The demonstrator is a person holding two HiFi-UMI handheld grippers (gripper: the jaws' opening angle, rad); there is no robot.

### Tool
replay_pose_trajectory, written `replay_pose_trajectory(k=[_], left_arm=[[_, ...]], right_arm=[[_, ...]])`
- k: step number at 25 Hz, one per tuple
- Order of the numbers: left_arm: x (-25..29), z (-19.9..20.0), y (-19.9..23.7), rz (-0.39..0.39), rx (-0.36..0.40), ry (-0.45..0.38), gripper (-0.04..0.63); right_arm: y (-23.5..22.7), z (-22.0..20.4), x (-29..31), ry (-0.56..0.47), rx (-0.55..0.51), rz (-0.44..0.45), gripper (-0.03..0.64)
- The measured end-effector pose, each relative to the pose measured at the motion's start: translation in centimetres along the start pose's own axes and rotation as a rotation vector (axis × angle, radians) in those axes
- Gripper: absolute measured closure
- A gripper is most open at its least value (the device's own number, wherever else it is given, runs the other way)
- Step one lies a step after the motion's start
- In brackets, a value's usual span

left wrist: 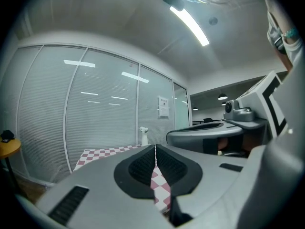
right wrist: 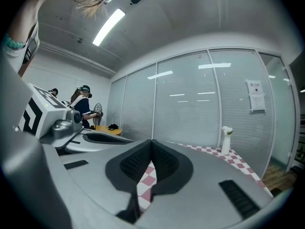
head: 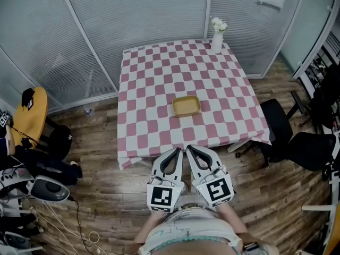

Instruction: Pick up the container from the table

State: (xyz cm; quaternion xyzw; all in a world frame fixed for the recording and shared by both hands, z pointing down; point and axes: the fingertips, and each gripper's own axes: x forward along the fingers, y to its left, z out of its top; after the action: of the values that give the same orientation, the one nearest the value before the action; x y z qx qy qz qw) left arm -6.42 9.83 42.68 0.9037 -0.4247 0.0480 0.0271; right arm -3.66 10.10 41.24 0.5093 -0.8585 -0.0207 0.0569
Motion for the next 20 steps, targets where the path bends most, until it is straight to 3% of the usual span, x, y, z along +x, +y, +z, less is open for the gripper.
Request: replay_pose_trajectory(k=[20], left_arm=[[12.9,2.3,4.3,0.026,0.035,-0.002,0.577]], right_arm=[[-11.2,0.4,8.7,-0.044,0.050,0.008,0.623]])
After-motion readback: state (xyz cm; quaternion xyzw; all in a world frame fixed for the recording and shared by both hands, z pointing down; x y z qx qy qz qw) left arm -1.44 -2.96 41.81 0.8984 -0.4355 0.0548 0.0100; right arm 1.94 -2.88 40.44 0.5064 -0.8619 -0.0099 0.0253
